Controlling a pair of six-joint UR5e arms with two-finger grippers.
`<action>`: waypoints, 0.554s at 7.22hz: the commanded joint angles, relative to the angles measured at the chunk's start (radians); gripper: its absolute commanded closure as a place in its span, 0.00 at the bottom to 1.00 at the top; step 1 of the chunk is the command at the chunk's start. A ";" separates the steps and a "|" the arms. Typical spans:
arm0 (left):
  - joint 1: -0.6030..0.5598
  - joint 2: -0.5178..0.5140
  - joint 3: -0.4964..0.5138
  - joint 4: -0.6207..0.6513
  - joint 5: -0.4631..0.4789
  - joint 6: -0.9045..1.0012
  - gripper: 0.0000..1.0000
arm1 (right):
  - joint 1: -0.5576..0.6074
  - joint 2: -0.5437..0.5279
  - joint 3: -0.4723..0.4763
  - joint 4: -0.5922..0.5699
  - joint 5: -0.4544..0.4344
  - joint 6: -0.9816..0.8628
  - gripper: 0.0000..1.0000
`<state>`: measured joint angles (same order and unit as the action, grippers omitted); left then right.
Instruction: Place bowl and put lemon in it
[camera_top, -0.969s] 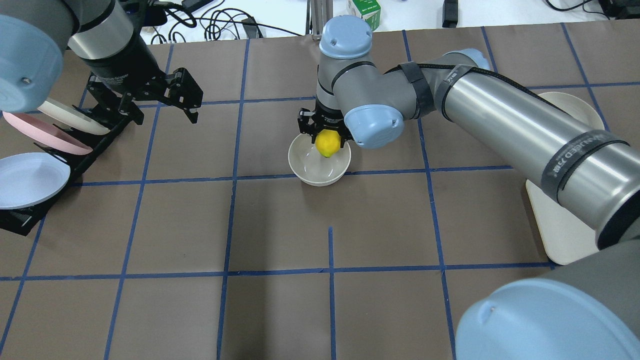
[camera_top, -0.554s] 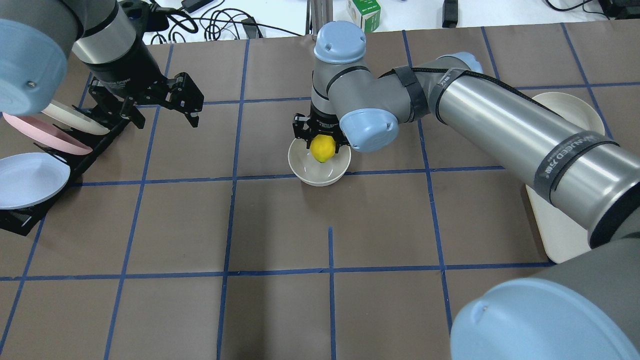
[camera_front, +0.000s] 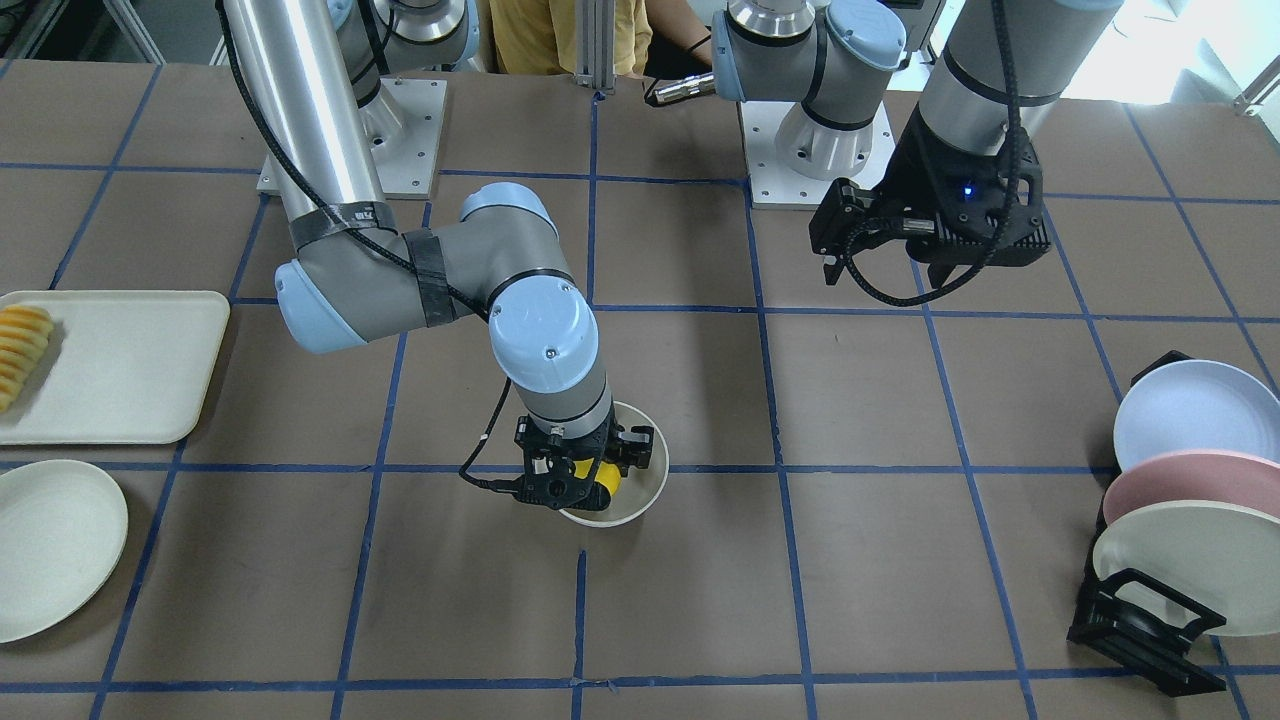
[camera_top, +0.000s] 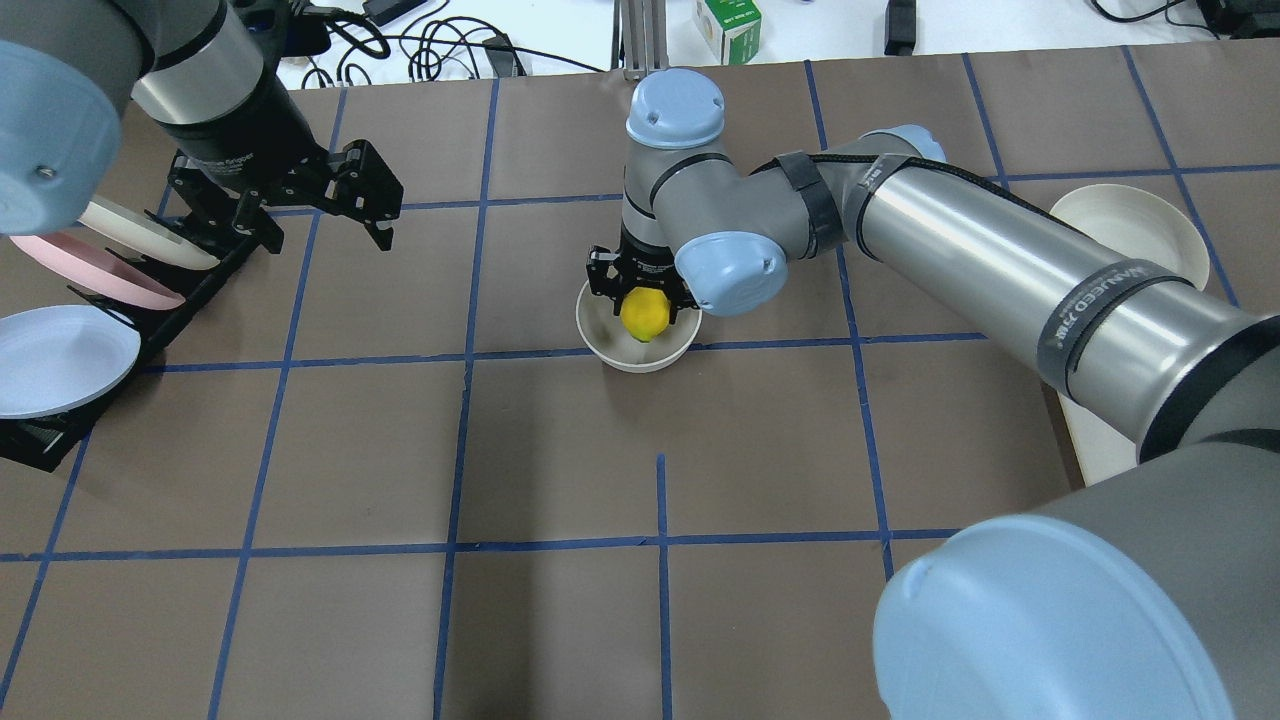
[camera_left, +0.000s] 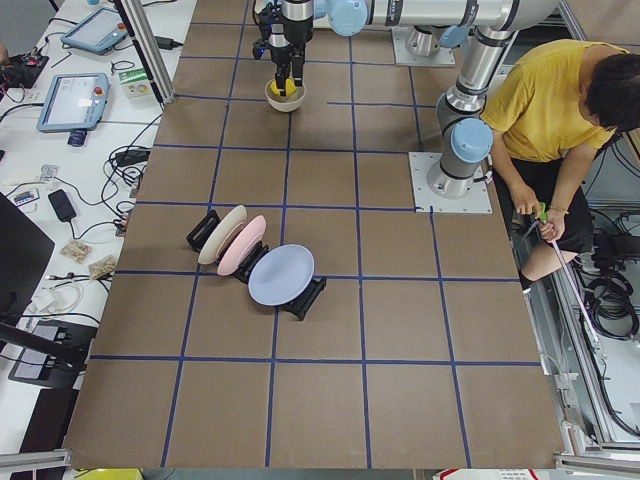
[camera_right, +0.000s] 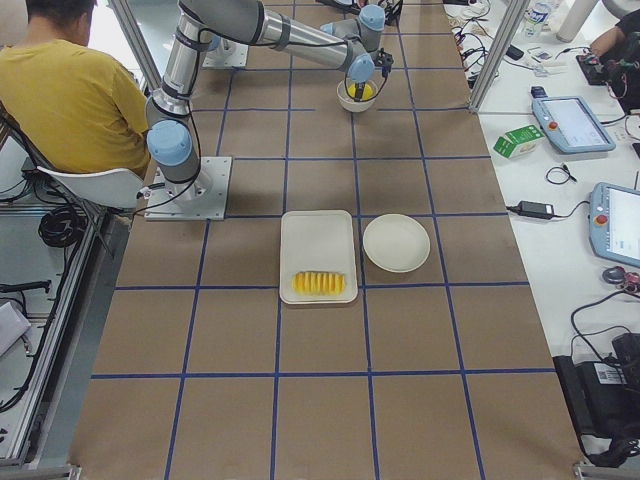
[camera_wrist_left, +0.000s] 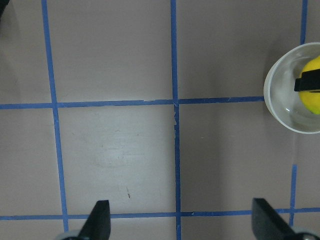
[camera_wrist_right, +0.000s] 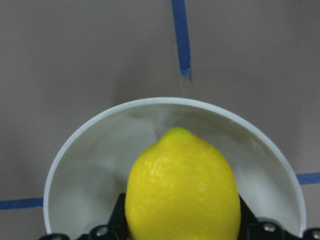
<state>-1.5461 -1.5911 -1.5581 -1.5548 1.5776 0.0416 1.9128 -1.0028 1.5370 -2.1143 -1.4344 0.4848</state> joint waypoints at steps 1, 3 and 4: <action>0.000 -0.010 0.009 0.001 0.001 0.000 0.00 | 0.000 0.012 0.003 -0.001 0.000 0.001 0.39; 0.000 -0.016 0.010 0.004 0.004 0.000 0.00 | 0.000 0.001 0.002 0.007 -0.003 0.020 0.01; 0.001 -0.012 0.010 0.004 0.005 0.000 0.00 | 0.000 -0.019 0.002 0.016 -0.015 0.021 0.00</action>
<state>-1.5461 -1.6054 -1.5486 -1.5516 1.5802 0.0414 1.9129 -1.0042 1.5386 -2.1078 -1.4392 0.5004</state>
